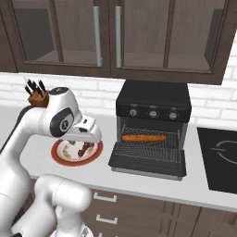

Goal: Pick up the kebab skewer and baguette bread, and place them inside the toaster oven. Close the toaster oven door and start by setting the timer.

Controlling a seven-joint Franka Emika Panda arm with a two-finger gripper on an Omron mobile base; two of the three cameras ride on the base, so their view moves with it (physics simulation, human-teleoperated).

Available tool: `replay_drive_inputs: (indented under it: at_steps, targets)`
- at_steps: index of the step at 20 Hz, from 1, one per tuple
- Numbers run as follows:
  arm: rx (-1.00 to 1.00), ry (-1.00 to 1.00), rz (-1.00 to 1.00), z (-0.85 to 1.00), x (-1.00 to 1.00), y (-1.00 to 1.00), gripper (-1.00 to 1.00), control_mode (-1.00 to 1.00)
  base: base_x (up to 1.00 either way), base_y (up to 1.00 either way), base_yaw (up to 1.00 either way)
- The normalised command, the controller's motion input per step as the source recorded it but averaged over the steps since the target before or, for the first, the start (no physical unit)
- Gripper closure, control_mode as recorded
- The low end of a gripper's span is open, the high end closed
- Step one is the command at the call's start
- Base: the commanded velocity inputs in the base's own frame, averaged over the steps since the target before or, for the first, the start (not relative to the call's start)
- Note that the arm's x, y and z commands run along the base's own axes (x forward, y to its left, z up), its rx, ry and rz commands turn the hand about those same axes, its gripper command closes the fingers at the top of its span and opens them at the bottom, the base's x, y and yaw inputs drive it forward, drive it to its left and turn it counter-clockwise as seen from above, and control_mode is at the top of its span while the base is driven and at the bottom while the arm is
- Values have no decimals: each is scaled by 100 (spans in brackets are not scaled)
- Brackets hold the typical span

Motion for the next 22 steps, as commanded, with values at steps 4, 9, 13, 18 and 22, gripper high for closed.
replay_drive_inputs:
  at_steps: [4,9,13,18,22]
  targets:
    - [-6,23,7,0,14,70,-100,-100,0,0,0]
    - [-1,19,8,-8,31,47,-100,-100,0,0,0]
    - [4,12,9,-25,51,7,-100,-100,0,0,0]
    - [5,11,6,-35,54,11,-100,-100,0,0,0]
    - [0,7,2,-53,60,19,-100,-100,0,0,0]
